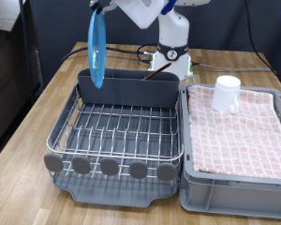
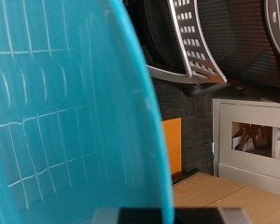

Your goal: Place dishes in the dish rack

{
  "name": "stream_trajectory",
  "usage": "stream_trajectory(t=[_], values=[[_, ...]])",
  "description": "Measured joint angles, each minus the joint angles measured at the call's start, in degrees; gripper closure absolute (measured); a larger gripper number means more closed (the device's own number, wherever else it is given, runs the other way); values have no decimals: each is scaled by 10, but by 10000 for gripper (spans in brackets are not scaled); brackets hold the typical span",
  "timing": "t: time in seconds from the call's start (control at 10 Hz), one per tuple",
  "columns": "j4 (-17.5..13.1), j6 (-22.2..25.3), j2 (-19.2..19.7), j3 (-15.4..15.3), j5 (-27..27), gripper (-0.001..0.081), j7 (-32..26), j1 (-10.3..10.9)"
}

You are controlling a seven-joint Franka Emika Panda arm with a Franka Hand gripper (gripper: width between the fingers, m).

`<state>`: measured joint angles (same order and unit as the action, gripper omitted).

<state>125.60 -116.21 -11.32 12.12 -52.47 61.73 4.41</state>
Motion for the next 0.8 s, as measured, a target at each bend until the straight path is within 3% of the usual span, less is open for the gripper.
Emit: stream_trajectory(t=[0.8], values=[[-4, -92, 57, 59, -16, 789, -15, -8]])
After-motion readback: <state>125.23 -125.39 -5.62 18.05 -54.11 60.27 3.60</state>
